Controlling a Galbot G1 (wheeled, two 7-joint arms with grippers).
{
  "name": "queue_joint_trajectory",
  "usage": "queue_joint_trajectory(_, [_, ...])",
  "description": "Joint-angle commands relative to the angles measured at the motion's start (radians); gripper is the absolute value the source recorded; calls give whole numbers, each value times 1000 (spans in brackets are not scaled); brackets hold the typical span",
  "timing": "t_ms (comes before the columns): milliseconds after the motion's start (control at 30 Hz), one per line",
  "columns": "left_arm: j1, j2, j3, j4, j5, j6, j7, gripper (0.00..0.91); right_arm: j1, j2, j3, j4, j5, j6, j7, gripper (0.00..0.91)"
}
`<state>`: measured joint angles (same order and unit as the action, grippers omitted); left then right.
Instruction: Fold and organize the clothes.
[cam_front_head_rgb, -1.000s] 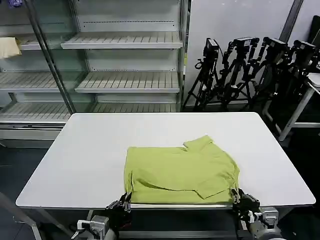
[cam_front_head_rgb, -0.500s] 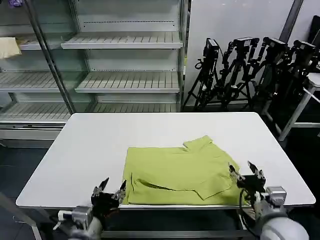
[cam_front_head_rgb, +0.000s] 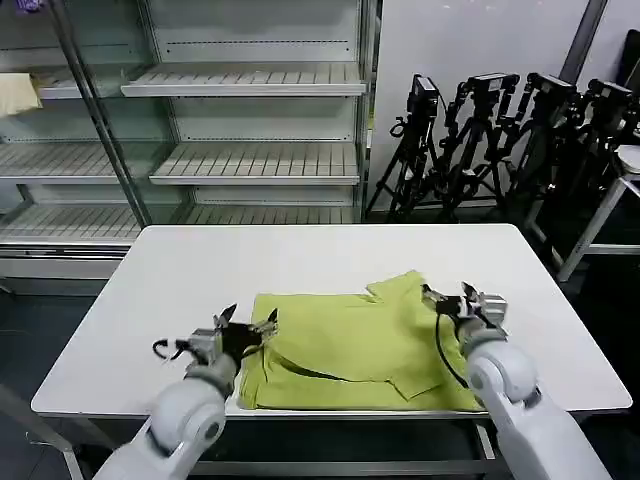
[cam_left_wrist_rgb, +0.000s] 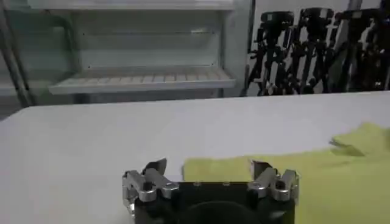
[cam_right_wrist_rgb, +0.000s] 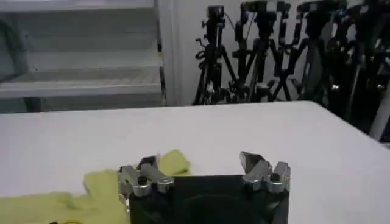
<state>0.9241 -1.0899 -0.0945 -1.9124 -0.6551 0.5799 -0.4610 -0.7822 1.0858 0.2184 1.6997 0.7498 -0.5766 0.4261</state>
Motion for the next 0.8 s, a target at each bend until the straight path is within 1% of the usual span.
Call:
queue_joint_trajectory(33, [-278, -17, 140, 247, -46, 0, -13, 907, 203, 24, -102, -222, 62, -5, 26, 907])
queue_joint_trajectory(233, [-295, -24, 163, 298, -53, 2, -18, 907, 232, 51, -118, -286, 73, -6, 17, 907])
queue_joint_trajectory(367, [-269, -15, 163, 302, -57, 2, -17, 907, 238, 71, -129, -325, 73, -7, 6, 907])
queue_joint_trajectory(467, [-245, -7, 158, 300, -66, 2, -16, 907, 240, 80, -135, -340, 72, -7, 2, 887])
queue_joint_trajectory(533, [-231, -4, 154, 293, -76, 2, -17, 907, 239, 83, -137, -346, 73, -7, 1, 584])
queue_joint_trajectory(567, [-227, -5, 154, 289, -79, 2, -18, 645, 238, 83, -138, -347, 74, -7, 1, 232])
queue_joint_trajectory(600, [-222, -5, 153, 285, -81, 2, -20, 373, 235, 84, -139, -348, 76, -7, 0, 121])
queue_joint_trajectory(633, [-213, -5, 153, 275, -86, 2, -21, 171, 231, 83, -140, -349, 78, -6, -1, 0])
queue_joint_trajectory(667, [-210, -4, 154, 270, -89, 2, -22, 30, 226, 83, -141, -348, 80, -6, -2, 0])
queue_joint_trajectory(800, [-184, 3, 155, 237, -105, 2, -20, 30, 207, 82, -140, -342, 85, -6, 0, 0])
